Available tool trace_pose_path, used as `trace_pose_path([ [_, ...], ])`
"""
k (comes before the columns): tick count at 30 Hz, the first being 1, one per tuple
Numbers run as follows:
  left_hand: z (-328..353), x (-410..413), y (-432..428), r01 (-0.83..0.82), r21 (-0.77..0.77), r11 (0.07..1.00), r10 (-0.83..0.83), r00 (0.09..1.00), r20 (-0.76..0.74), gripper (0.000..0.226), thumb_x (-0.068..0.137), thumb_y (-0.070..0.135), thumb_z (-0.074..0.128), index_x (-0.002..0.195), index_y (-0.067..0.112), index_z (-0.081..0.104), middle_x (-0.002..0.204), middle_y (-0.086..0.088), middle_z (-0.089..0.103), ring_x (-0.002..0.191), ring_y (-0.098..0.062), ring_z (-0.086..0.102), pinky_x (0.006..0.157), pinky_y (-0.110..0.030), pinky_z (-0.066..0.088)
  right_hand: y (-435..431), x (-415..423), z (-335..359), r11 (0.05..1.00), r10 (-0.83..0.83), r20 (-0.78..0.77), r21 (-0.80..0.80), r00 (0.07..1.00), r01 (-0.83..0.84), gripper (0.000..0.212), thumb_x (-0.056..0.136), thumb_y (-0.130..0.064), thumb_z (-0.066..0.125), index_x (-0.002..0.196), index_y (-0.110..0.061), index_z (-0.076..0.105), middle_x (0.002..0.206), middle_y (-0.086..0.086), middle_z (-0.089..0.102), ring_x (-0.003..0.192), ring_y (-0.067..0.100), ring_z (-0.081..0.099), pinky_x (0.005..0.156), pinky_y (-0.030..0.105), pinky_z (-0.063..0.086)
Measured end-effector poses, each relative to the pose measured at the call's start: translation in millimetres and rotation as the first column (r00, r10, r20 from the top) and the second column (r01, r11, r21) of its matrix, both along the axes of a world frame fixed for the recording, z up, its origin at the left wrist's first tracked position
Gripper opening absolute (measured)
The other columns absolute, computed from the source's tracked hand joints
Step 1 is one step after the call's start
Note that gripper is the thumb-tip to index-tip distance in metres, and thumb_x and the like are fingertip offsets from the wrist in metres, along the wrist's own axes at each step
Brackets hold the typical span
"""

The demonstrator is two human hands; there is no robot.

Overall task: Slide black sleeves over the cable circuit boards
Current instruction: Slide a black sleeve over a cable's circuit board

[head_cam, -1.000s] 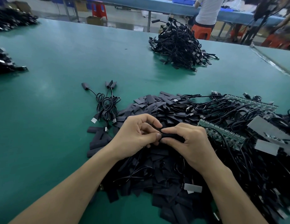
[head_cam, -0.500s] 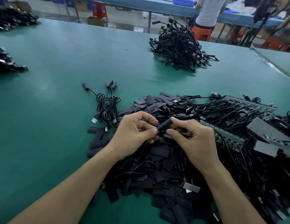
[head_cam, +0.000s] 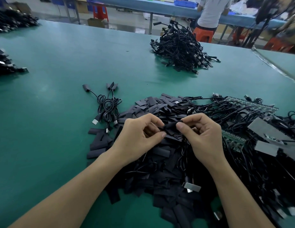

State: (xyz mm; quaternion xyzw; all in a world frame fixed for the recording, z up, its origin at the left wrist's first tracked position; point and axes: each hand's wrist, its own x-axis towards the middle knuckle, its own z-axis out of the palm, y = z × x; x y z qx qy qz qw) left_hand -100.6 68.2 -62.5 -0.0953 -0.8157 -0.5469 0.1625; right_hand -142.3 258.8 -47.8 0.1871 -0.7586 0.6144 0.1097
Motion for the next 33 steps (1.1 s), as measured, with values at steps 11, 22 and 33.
trace_pose_path([
  [11,50,-40,-79,-0.634,0.156,0.757,0.634,0.771,0.054,0.013,0.089,0.016,0.075,0.08,0.02,0.065,0.06,0.005,0.068,0.046,-0.004,0.065,0.039,-0.019,0.047,33,-4,28,0.517,-0.457,-0.298,0.678,0.838,0.523,0.023,0.092,-0.021,0.054,0.106,-0.017,0.071,0.1,0.01,0.07,0.094,0.032,0.058,0.081,0.04,0.047],
  [22,31,-68,-105,-0.63,-0.172,0.757,0.653,0.732,0.195,0.031,0.094,0.016,0.067,0.124,0.01,0.069,0.118,-0.01,0.072,0.101,-0.013,0.064,0.103,-0.026,0.045,39,-9,29,0.526,-0.497,-0.117,0.747,0.86,0.406,0.007,0.086,-0.035,0.059,0.081,-0.036,0.063,0.102,-0.007,0.053,0.107,0.021,0.041,0.084,0.036,0.019],
  [33,54,-36,33,0.018,-0.105,0.994,-0.014,0.999,0.034,0.018,0.083,0.029,0.079,0.098,0.02,0.072,0.083,0.012,0.072,0.076,0.001,0.068,0.071,-0.01,0.052,53,-13,35,0.871,-0.088,0.156,0.491,0.984,0.0,0.011,0.086,-0.033,0.074,0.088,-0.043,0.071,0.079,-0.014,0.072,0.083,0.01,0.067,0.09,0.053,0.05],
])
